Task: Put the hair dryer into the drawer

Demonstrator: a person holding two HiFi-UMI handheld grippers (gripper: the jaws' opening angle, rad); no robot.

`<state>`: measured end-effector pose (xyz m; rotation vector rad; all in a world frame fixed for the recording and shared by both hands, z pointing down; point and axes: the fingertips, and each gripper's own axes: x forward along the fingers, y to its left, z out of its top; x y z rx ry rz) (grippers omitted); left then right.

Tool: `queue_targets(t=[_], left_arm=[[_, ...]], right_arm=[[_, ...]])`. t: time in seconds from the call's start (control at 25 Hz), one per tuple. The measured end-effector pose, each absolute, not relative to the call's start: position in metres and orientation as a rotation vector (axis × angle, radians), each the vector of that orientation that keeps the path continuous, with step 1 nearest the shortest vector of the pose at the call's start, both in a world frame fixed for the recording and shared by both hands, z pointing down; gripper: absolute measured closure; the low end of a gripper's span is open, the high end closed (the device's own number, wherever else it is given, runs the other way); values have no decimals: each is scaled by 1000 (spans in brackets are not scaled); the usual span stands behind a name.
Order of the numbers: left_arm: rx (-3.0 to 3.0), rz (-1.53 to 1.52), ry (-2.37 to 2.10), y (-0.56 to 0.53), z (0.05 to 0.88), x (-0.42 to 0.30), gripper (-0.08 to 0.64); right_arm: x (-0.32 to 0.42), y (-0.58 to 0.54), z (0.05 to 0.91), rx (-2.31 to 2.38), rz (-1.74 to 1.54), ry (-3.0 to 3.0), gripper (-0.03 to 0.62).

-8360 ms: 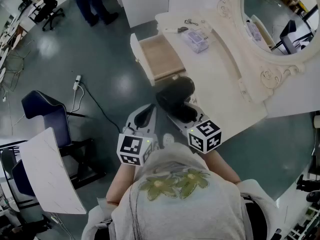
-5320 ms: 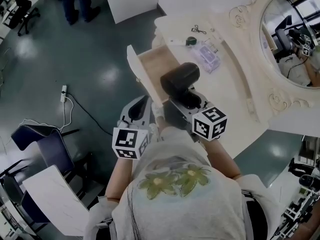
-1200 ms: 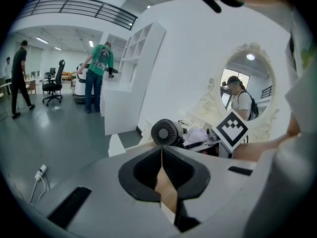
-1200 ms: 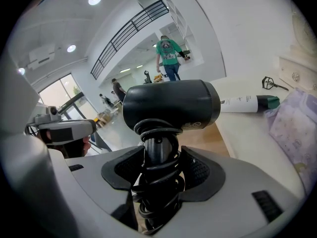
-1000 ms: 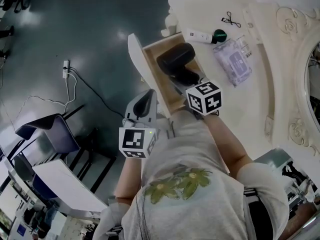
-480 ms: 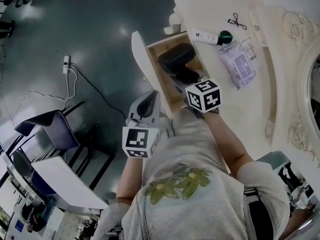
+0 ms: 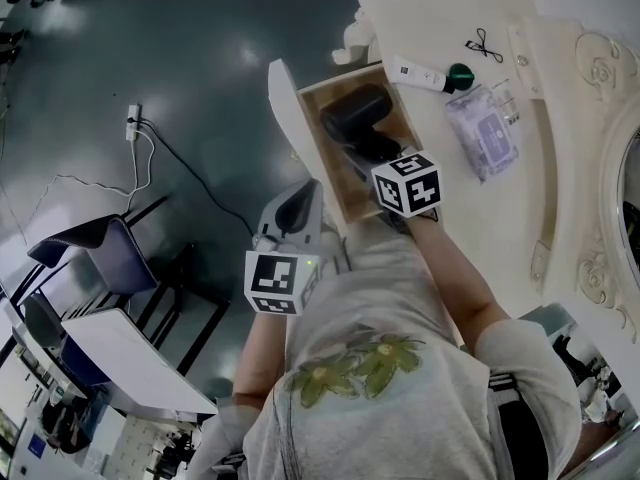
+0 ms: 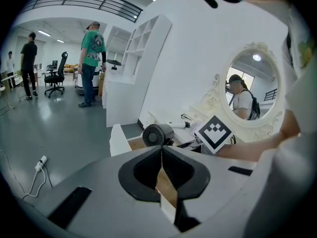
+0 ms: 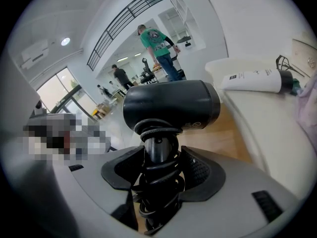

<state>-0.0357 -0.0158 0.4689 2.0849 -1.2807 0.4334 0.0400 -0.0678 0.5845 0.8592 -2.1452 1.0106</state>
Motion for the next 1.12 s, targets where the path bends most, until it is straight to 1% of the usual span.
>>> queue_targets(t=[1.12], left_arm=[[2029,453,-1263,-23,485,-40,548]], right_arm=[[36,-75,628,827,1018,-2046,364]])
